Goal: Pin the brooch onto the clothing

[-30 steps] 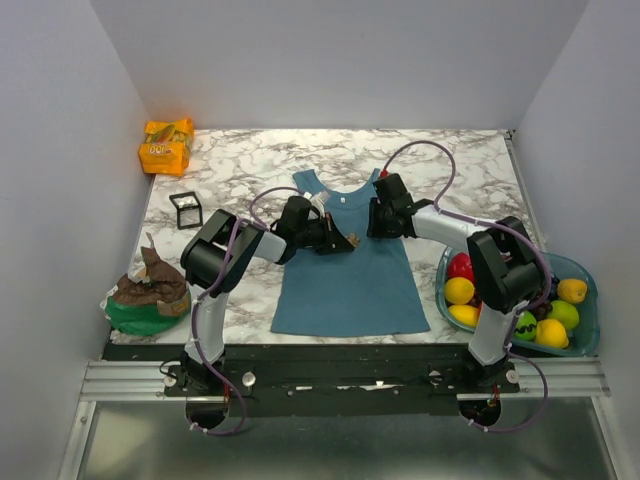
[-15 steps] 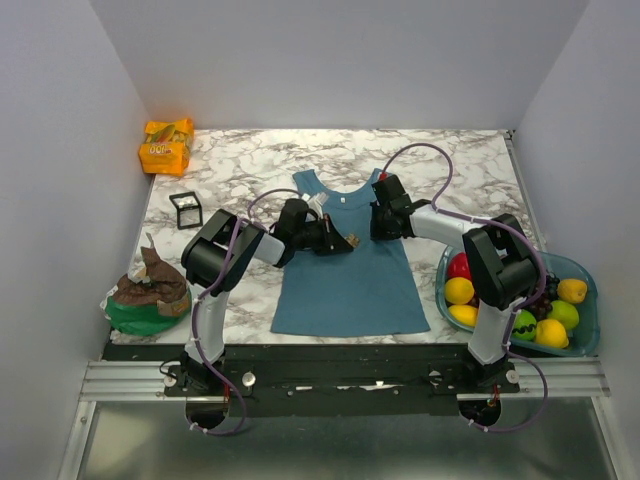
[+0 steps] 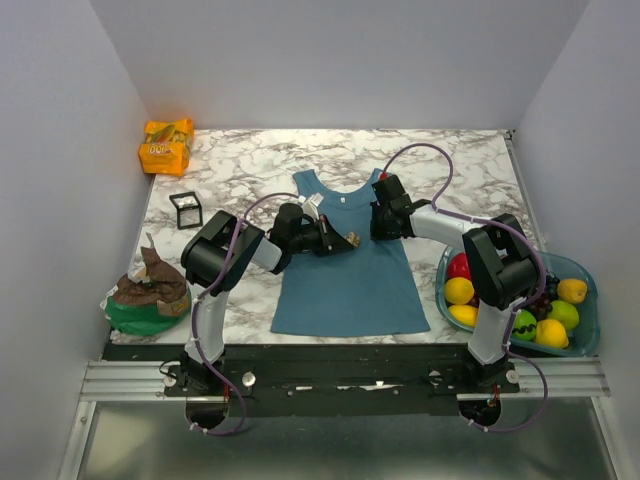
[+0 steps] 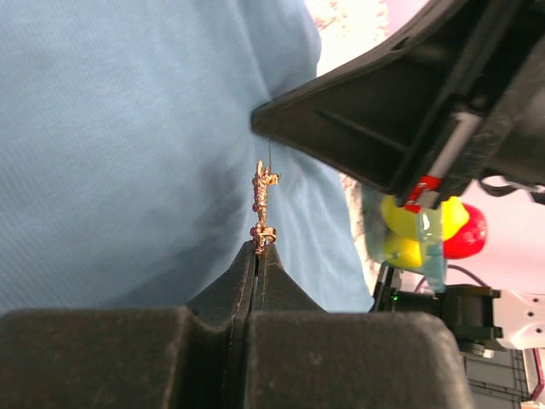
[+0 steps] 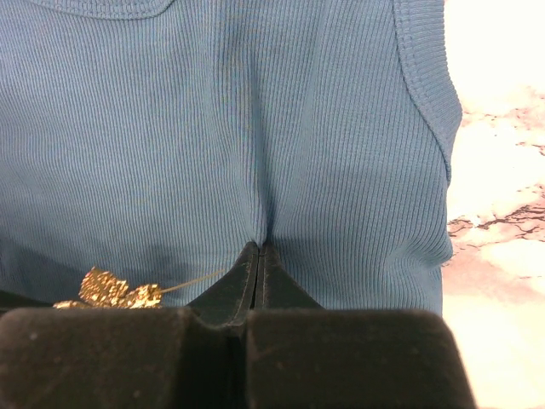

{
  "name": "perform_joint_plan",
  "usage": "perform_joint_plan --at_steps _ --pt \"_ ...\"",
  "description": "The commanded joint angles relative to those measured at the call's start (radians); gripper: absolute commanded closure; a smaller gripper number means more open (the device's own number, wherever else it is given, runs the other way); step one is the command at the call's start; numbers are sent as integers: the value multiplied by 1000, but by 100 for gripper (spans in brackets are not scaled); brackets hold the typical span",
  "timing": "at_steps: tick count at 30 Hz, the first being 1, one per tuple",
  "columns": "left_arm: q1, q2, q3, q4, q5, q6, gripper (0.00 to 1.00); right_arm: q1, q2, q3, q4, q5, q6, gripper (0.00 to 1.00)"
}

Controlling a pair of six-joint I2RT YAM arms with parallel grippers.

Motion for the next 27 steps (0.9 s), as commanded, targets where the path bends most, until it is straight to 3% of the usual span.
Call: perform_joint_plan --at_steps 1,27 --pt "3 -11 -9 97 31 -33 100 -4 29 13 -33 1 11 99" --pt "-14 49 -23 114 32 -35 100 -3 29 42 -53 11 14 99"
